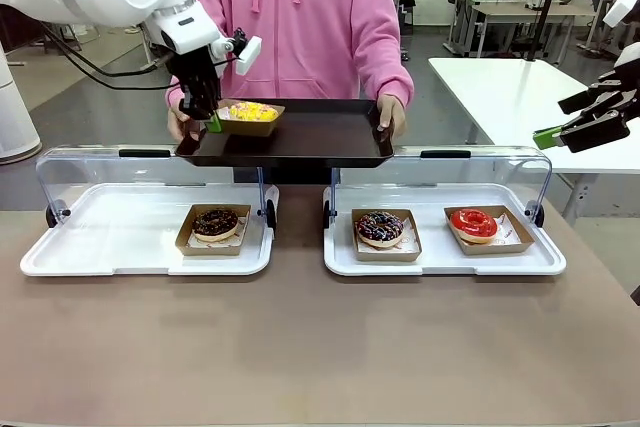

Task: Provide the desired donut to the person.
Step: Place the picked Paper togo box onto the Handle tray extended by the person.

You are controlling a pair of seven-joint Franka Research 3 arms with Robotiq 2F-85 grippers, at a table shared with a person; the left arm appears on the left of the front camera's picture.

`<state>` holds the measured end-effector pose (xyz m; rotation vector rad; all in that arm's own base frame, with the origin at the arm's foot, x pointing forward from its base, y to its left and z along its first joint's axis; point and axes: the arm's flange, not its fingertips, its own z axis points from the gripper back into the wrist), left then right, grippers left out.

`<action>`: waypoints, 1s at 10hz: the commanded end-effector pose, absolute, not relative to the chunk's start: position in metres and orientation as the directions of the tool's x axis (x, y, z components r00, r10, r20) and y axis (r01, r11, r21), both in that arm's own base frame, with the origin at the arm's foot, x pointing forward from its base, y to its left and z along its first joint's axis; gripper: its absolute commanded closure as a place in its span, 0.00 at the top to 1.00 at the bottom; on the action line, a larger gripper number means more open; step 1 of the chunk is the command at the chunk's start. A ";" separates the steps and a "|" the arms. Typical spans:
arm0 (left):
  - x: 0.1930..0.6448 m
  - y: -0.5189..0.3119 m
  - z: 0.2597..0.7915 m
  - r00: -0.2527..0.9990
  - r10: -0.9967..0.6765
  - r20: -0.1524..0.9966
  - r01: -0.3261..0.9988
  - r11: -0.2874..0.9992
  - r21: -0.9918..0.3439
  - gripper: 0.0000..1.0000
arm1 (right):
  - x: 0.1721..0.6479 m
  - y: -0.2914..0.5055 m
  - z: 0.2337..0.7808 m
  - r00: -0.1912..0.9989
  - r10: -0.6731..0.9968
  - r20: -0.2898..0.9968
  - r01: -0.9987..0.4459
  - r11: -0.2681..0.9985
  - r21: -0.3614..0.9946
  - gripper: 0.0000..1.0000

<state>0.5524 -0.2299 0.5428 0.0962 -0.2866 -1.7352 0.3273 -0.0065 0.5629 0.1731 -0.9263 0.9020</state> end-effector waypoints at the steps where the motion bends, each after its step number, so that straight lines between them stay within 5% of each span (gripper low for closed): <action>1: 0.557 -0.232 0.538 -0.158 -0.977 0.143 0.963 -0.120 0.239 0.01 | 0.328 -0.007 0.562 0.278 0.600 0.751 -0.742 0.630 -0.229 1.00; 3: 0.560 -0.235 0.530 -0.143 -0.981 0.129 0.968 -0.112 0.223 0.01 | 0.328 -0.007 0.562 0.278 0.600 0.751 -0.742 0.630 -0.229 1.00; 4: 0.559 -0.236 0.532 -0.136 -0.984 0.113 0.965 -0.106 0.240 0.59 | 0.328 -0.007 0.562 0.278 0.600 0.751 -0.742 0.630 -0.229 1.00; 5: 0.557 -0.237 0.537 -0.129 -0.986 0.105 0.967 -0.102 0.234 0.59 | 0.328 -0.007 0.562 0.278 0.600 0.751 -0.742 0.630 -0.229 1.00; 6: 0.556 -0.237 0.540 -0.128 -0.986 0.107 0.968 -0.101 0.230 1.00 | 0.328 -0.007 0.562 0.278 0.600 0.751 -0.742 0.630 -0.229 1.00; 7: 0.556 -0.235 0.544 -0.112 -0.988 0.110 0.973 -0.087 0.214 0.61 | 0.328 -0.007 0.562 0.278 0.600 0.751 -0.742 0.630 -0.229 1.00; 8: 0.556 -0.233 0.547 -0.099 -0.989 0.114 0.978 -0.075 0.194 1.00 | 0.328 -0.007 0.562 0.278 0.600 0.751 -0.742 0.630 -0.229 1.00; 10: 0.556 -0.228 0.553 -0.092 -0.989 0.114 0.982 -0.072 0.174 1.00 | 0.328 -0.007 0.562 0.278 0.600 0.751 -0.742 0.630 -0.229 1.00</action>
